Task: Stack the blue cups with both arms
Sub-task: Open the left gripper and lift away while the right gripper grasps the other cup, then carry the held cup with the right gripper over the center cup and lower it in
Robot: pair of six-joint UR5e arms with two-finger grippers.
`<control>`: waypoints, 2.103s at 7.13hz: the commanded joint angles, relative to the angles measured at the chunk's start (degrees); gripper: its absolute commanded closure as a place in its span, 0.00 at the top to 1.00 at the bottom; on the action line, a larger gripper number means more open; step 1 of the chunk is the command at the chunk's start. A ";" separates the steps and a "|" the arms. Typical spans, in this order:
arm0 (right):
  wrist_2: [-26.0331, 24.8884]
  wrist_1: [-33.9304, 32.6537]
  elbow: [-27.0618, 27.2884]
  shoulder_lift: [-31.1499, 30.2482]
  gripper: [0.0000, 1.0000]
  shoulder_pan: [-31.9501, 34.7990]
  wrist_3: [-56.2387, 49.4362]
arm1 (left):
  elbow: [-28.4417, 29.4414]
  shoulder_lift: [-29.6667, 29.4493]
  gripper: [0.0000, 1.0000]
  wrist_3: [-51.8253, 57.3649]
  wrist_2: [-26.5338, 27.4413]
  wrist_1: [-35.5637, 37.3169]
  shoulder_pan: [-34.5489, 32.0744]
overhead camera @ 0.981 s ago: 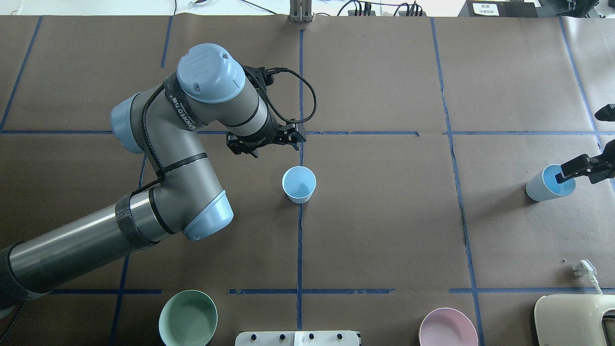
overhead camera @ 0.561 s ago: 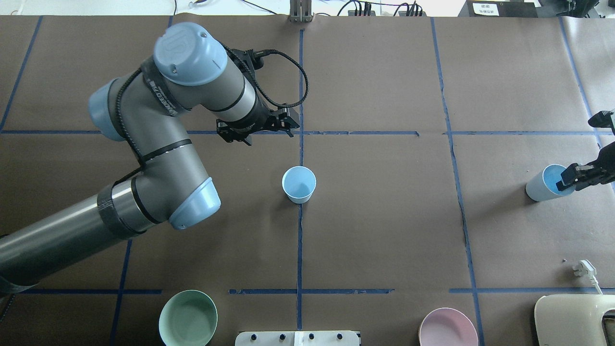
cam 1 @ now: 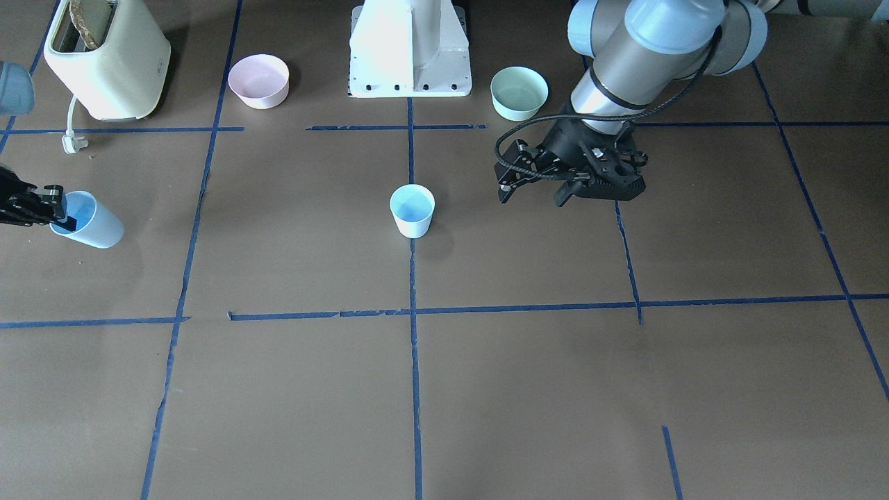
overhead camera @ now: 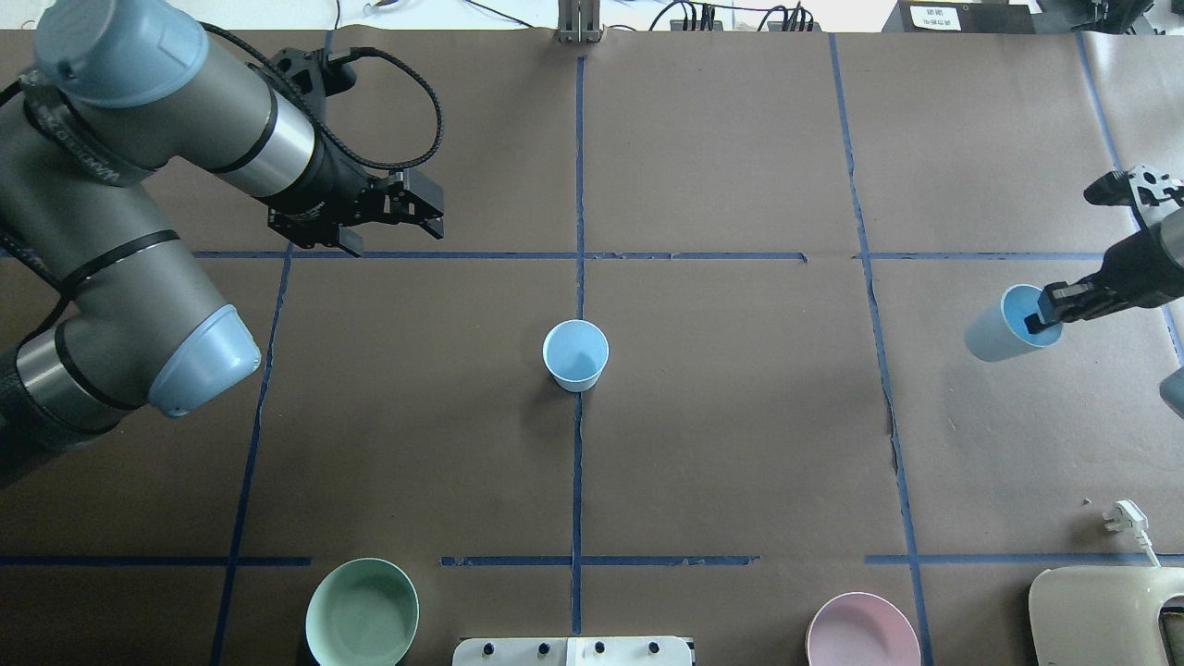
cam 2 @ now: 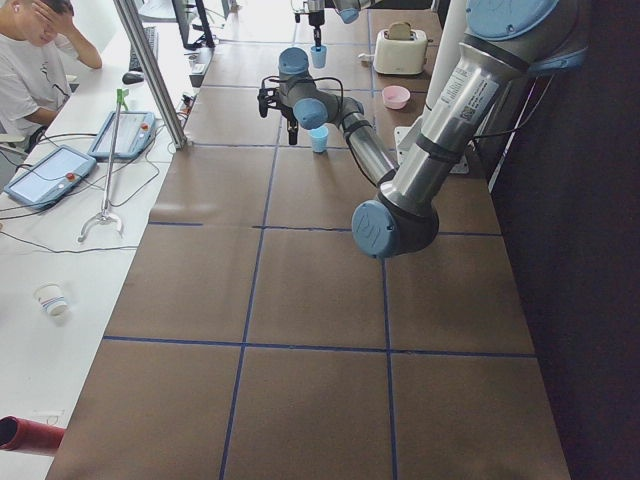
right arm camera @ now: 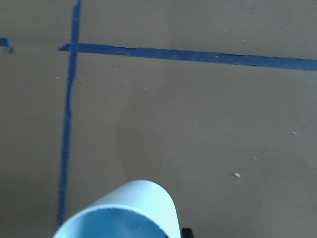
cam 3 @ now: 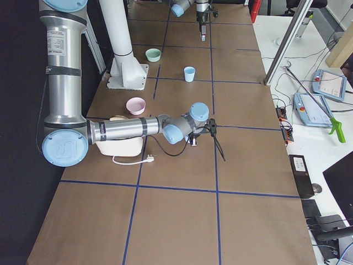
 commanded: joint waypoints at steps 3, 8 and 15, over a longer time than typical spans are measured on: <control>-4.15 -14.00 3.59 28.87 0.00 -14.17 32.24 | -1.21 4.23 1.00 2.07 0.05 -0.39 -0.41; -18.50 -17.35 -1.85 39.19 0.00 -25.09 42.25 | -1.21 5.21 1.00 1.90 0.14 -1.54 -0.23; -19.39 -17.35 -1.95 38.68 0.02 -27.39 42.43 | -1.21 5.03 1.00 1.72 0.14 -1.54 -0.06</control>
